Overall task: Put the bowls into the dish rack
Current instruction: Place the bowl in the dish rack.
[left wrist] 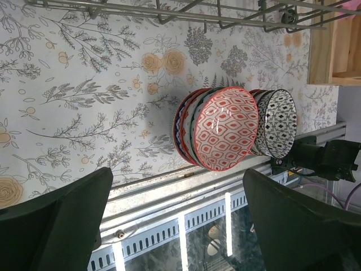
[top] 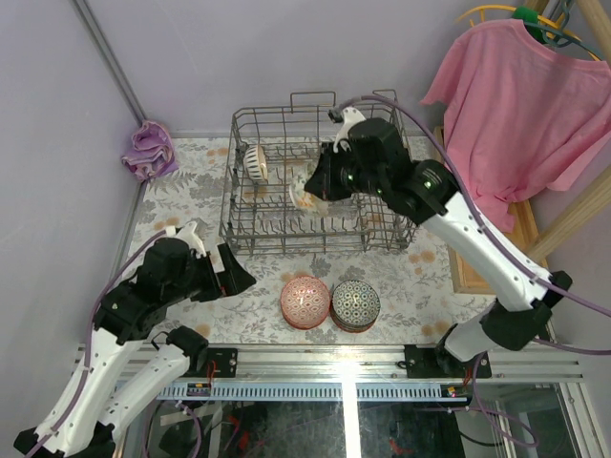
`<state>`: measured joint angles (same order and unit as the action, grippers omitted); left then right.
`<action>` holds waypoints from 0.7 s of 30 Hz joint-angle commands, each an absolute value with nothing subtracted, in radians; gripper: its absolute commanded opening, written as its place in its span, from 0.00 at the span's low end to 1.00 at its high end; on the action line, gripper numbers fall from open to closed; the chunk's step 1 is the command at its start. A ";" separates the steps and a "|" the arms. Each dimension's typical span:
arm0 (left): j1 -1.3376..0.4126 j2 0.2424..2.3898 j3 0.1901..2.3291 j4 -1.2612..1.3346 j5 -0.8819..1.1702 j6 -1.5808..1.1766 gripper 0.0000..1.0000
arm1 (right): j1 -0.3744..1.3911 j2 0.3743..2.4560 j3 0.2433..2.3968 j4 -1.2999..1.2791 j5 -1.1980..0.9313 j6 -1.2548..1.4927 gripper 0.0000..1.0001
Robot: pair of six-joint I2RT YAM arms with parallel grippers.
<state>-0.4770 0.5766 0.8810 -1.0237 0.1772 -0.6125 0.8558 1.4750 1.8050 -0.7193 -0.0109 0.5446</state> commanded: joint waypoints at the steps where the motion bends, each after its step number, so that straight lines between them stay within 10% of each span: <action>1: -0.481 0.540 0.916 -1.046 0.194 -0.606 1.00 | 0.761 1.555 1.958 -0.594 -0.202 0.500 0.00; 21: -0.480 0.474 0.972 -1.146 0.158 -0.629 1.00 | 0.549 1.941 2.099 -0.126 -0.556 0.652 0.00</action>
